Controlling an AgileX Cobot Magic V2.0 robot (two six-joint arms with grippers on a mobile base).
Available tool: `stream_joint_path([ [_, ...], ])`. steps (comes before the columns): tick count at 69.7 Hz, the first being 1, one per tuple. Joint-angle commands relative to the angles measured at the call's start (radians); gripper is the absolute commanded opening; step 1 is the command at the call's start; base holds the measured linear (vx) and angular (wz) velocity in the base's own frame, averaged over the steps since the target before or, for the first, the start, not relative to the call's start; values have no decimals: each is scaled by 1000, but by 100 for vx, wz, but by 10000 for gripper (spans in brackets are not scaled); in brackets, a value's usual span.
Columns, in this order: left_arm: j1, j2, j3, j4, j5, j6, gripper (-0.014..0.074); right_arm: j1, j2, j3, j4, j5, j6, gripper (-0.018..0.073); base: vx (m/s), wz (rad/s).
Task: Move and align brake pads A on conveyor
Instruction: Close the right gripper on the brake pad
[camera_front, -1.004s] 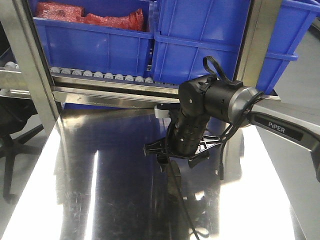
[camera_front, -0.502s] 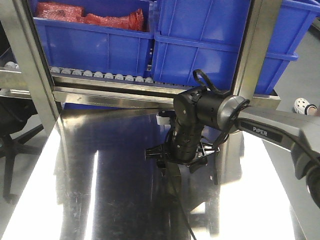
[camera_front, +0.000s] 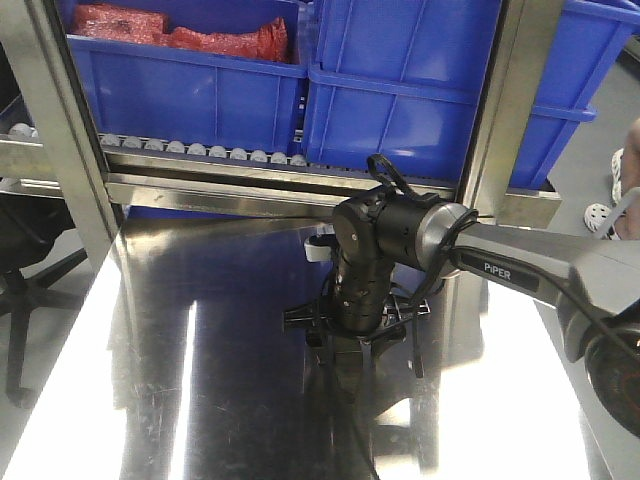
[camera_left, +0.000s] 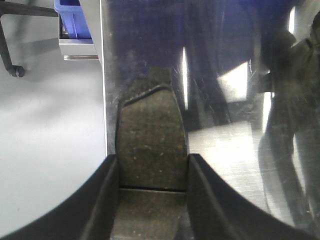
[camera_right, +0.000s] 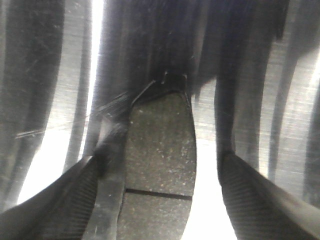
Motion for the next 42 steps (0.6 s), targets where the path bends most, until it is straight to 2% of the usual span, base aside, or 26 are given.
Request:
stream_joint_path([
  [1, -4, -1, -30, 17, -52, -14, -6, 0, -36, -21, -9, -13, 1, 431, 0, 0],
  [8, -4, -1, -30, 17, -52, -14, -6, 0, -37, -21, -15, -5, 1, 300, 0, 0],
  [18, -4, -1, -30, 17, -52, -14, -6, 0, -41, -21, -27, 5, -25, -15, 0, 0],
  [42, -4, -1, -30, 17, -52, -14, -6, -1, -198, -21, -64, 8, -62, -8, 0, 0],
])
